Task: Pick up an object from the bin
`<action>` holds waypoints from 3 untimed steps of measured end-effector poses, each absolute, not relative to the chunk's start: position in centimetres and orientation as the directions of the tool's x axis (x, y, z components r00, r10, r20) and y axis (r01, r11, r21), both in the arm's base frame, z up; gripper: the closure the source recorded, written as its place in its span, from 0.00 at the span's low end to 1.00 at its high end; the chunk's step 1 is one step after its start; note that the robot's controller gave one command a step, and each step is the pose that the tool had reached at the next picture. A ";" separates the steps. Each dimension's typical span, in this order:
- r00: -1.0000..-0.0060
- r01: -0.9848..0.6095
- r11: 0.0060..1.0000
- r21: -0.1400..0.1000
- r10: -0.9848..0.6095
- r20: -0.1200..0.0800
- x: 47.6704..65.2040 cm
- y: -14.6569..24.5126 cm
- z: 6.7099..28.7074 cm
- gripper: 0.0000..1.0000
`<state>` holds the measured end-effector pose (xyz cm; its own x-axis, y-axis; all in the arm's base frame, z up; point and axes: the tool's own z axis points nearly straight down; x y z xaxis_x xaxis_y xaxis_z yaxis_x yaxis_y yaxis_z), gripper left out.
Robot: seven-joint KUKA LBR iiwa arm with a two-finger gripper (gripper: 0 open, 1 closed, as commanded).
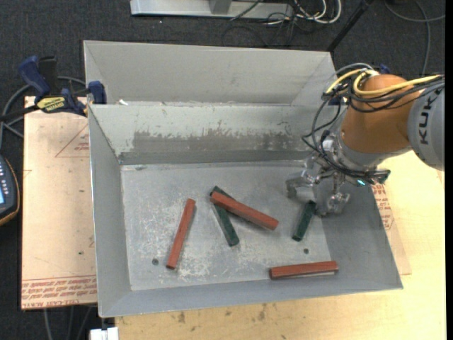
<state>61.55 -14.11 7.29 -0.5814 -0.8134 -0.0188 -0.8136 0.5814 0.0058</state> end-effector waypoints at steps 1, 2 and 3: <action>-0.581 -0.814 0.581 0.006 -0.813 -0.019 61.5 -14.1 7.3 0.00; -0.592 -0.806 0.592 0.002 -0.806 -0.009 64.7 -13.1 8.2 0.00; -0.552 -0.834 0.552 -0.003 -0.834 -0.003 61.1 -15.2 13.8 0.00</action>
Offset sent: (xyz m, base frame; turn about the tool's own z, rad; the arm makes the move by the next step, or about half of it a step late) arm 0.0000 0.0000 0.0000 0.0000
